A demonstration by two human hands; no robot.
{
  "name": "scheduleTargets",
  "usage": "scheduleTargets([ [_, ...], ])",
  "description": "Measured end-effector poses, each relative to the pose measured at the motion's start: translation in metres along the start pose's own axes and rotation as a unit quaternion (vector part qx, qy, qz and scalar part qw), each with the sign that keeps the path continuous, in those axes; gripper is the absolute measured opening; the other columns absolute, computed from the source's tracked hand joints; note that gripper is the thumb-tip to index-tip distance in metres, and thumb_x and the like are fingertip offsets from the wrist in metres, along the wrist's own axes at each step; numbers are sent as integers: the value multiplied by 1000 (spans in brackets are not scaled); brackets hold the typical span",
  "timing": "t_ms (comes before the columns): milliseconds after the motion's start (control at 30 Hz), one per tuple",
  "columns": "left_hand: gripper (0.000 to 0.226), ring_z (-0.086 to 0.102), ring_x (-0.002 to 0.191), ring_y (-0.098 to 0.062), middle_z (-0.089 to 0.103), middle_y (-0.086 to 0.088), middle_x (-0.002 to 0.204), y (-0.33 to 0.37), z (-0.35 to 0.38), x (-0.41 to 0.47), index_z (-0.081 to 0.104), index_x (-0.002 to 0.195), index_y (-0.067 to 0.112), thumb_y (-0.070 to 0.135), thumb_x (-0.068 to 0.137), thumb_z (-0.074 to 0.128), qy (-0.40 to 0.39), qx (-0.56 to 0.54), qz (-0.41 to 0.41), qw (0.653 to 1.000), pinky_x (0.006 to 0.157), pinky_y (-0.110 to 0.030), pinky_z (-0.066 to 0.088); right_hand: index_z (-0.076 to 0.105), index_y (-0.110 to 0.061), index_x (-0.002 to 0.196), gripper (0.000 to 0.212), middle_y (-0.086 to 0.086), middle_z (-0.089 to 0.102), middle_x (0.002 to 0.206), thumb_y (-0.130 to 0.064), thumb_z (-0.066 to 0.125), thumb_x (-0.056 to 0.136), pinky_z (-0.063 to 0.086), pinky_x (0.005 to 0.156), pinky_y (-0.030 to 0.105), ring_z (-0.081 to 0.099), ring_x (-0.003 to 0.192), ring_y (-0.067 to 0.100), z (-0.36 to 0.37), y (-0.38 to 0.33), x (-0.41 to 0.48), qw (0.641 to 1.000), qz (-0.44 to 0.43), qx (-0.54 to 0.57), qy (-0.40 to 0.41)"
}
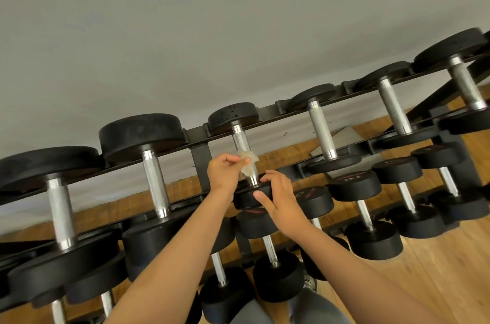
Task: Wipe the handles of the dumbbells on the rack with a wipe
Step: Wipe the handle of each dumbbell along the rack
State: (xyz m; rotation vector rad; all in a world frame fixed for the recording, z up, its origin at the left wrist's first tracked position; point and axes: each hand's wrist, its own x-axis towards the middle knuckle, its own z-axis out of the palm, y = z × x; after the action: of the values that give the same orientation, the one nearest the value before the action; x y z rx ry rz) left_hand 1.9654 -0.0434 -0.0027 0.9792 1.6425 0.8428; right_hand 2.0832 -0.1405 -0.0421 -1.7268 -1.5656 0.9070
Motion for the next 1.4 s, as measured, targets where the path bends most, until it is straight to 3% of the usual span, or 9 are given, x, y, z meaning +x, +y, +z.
scheduleTargets([
  [100,19,63,74,-7,65,5,78,18,4,11,61,73,17,8,80,77,41,-39,10,998,71,-20,50,46,-13,128,73,2,36,140,-69,30,84,24,106,23,28,131,11,0,-1,0,1000,2,4,-4],
  [200,13,62,77,-5,66,5,82,9,6,-1,63,79,14,10,83,74,21,-28,21,999,67,-14,45,46,-13,128,73,2,37,140,-69,29,84,24,106,23,27,129,9,0,-1,1,1000,0,3,-1],
  [400,16,66,86,-16,69,-2,87,11,4,15,63,75,16,10,80,77,22,-37,-3,999,84,-32,54,45,-14,128,81,1,36,141,-78,26,82,24,107,25,27,131,10,0,0,0,1000,1,7,-5],
  [533,17,59,79,-8,64,3,84,25,16,22,62,76,13,13,80,78,73,-75,-19,994,83,-27,51,46,-14,127,73,0,36,141,-70,29,84,25,107,24,27,132,10,0,-1,1,1000,6,4,-4],
  [700,13,60,79,-8,65,3,83,10,15,14,65,82,7,13,81,77,62,-68,-23,996,78,-25,51,46,-15,127,83,-1,36,140,-81,24,80,22,104,21,24,126,2,-1,-1,1,1000,2,6,-7],
  [967,13,67,97,-19,71,-6,100,31,18,43,68,84,15,11,79,78,76,-196,-107,972,89,-33,56,46,-14,125,69,-1,37,139,-68,32,85,22,103,20,25,126,3,-1,0,0,1000,1,13,-5],
  [1133,11,67,93,-19,69,-10,109,32,15,32,69,92,11,5,84,72,71,-307,-159,936,73,-23,54,46,-14,125,71,-1,36,138,-69,31,83,21,103,19,24,125,2,-3,-2,0,1000,2,11,-9],
  [1233,17,66,85,-18,69,-13,110,34,17,24,70,104,7,6,88,68,62,-337,-185,921,81,-30,55,46,-13,126,72,0,36,139,-70,31,83,22,105,20,25,127,5,-4,-2,0,1000,0,9,-13],
  [1400,9,64,100,-25,67,-9,109,37,13,18,69,95,18,11,89,68,27,-305,-184,934,90,-41,54,46,-14,125,70,-2,37,137,-69,31,84,23,103,19,25,123,1,-3,-3,0,1000,-5,9,-8],
])
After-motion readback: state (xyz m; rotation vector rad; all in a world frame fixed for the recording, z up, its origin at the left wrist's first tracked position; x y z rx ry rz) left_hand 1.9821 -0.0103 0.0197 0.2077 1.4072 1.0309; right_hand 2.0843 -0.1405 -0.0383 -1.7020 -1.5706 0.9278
